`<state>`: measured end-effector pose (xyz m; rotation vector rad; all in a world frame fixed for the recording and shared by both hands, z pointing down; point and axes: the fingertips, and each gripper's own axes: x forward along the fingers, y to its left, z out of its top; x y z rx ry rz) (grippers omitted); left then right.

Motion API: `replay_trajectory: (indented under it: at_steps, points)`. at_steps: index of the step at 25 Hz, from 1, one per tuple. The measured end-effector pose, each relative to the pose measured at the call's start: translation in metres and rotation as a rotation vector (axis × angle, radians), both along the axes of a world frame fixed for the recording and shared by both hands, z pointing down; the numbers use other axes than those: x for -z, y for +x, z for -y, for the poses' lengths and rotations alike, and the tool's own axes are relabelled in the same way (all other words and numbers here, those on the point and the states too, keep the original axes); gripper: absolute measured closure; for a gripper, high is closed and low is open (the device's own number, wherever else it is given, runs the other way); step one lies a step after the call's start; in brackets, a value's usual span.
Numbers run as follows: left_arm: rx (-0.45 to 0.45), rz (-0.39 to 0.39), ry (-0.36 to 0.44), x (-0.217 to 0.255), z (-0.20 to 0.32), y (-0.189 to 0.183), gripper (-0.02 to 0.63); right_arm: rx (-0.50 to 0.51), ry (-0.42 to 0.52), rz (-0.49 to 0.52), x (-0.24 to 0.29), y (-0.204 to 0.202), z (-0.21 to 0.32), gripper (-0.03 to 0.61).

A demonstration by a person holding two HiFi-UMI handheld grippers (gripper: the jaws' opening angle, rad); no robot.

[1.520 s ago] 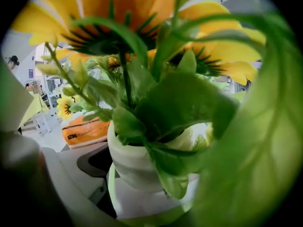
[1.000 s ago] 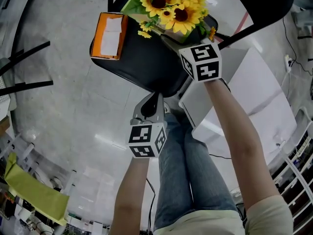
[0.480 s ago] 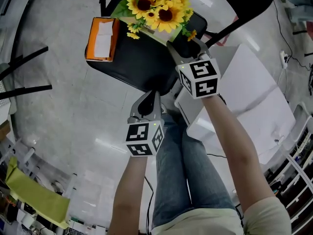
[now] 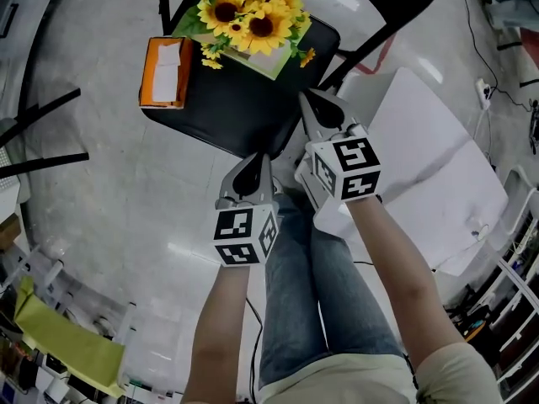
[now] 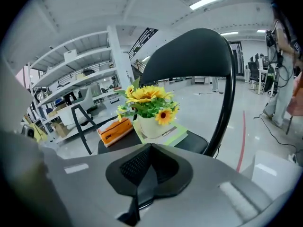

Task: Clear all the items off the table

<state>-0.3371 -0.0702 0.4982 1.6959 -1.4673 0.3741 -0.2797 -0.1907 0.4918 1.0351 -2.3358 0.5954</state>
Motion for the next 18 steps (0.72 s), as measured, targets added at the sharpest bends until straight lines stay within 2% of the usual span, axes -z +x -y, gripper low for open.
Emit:
replay_trajectory:
  at_steps: [4, 11, 18]
  points:
    - [-0.025, 0.002, 0.003, 0.004, 0.000, 0.011, 0.606, -0.010, 0.010, -0.004, 0.009, 0.017, -0.014, 0.578]
    - [-0.057, 0.009, 0.019, 0.017, 0.001, 0.037, 0.606, -0.105, 0.010, 0.027, 0.027, 0.062, -0.027, 0.580]
    - [-0.180, 0.009, 0.026, 0.026, -0.006, 0.082, 0.606, -0.233, -0.002, 0.004, 0.038, 0.120, -0.048, 0.578]
